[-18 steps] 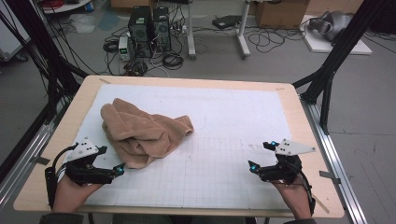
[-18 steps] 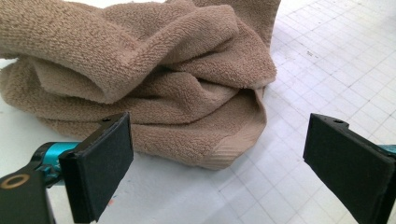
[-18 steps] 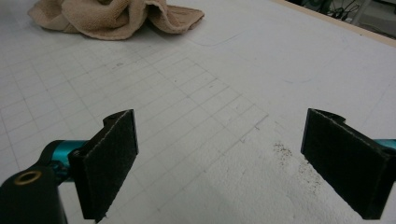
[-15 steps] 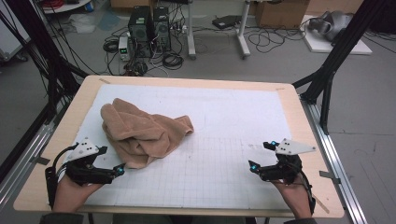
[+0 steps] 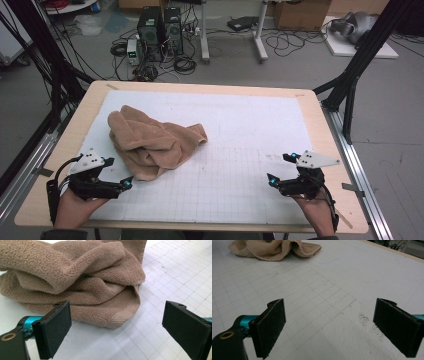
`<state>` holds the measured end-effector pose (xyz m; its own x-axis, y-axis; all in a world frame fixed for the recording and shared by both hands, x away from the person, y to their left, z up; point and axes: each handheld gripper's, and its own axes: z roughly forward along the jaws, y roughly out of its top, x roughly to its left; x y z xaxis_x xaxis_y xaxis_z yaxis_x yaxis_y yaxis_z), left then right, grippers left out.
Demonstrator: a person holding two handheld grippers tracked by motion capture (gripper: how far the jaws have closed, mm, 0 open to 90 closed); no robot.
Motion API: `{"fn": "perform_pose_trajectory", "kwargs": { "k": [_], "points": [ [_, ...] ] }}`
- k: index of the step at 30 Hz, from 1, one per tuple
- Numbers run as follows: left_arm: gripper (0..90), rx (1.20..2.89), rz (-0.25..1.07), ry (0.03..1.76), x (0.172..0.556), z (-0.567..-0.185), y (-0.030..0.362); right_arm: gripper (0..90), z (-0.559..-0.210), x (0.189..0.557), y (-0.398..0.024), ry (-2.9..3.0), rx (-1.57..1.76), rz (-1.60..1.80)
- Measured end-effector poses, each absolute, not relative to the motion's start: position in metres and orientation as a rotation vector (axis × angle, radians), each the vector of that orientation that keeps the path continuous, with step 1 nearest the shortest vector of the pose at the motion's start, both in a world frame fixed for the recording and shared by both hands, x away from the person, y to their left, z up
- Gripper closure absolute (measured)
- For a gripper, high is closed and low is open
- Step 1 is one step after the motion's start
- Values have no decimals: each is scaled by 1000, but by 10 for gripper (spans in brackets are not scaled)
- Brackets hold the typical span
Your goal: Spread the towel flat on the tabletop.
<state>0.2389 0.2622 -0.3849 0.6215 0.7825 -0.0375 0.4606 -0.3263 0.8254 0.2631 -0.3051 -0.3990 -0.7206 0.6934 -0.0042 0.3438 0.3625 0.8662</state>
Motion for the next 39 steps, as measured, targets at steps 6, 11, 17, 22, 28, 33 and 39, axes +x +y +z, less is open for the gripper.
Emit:
{"fn": "perform_pose_trajectory", "kwargs": {
  "k": [6,11,17,22,28,33,39],
  "points": [
    [92,1973,476,976,237,-384,264,101,-398,261,-305,2259,904,1299],
    [98,1971,465,975,237,-385,265,101,-398,261,-304,2266,894,1297],
    [125,1962,453,991,250,-385,260,101,-398,261,-301,2273,884,1291],
    [163,1981,412,977,272,-390,247,101,-398,262,-296,2288,862,1285],
    [243,2011,386,1028,293,-405,240,101,-397,263,-296,2290,863,1284],
    [395,2119,382,1060,306,-419,232,101,-399,264,-294,2300,857,1284],
    [636,2210,496,1051,309,-429,222,101,-401,264,-291,2307,842,1282]
  ]
}}
